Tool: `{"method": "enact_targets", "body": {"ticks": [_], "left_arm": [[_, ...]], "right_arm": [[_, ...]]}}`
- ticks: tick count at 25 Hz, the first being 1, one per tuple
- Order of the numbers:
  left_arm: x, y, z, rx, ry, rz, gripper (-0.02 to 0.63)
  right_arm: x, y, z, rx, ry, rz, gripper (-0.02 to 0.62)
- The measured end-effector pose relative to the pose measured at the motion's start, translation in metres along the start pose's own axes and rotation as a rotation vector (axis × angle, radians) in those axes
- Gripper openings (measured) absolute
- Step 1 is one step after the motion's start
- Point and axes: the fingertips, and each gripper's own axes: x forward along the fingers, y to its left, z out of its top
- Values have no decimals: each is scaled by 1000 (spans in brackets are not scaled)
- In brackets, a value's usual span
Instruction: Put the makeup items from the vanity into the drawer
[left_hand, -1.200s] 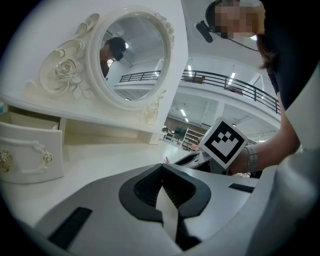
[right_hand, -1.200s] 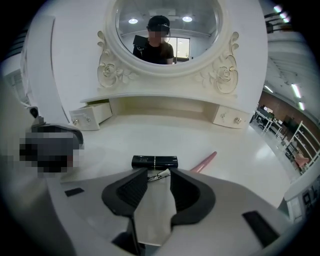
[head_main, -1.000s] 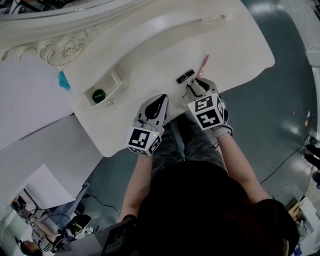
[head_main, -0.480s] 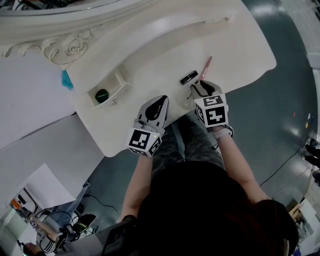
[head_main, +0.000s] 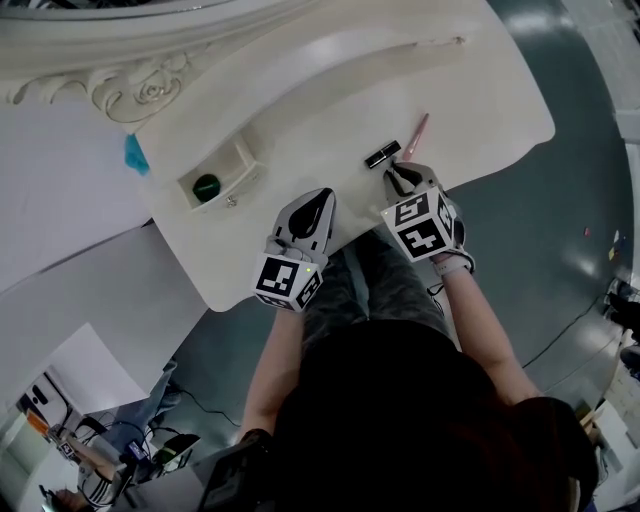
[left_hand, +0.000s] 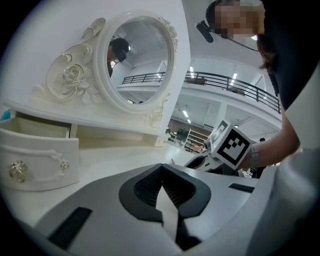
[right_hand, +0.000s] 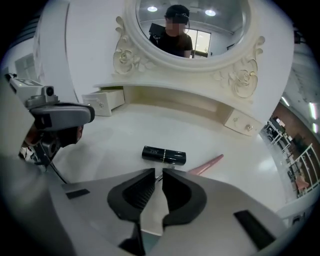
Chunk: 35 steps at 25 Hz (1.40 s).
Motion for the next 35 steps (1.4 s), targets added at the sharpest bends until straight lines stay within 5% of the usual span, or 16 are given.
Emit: {"method": "enact_targets", "body": {"ticks": [5,11,19,25,35], "left_arm": [[-2,1,2,1,-6,1,12],[-3,0,0,2,-3,3,12],[-7,1,-2,-3,-4,13,12],[-13,8,-1,-14,-21,39,12],[-30,23,9,-28,-67,93,12]], "right_arm": [[0,-10,-2,194,-23,3,87],[12,-22,1,270,-16,-35,100],[13,-11,4,124,-7,-54,54],[-2,-6,11,110,-32,-26,54],[-14,39,70,29,-165,97,54]]}}
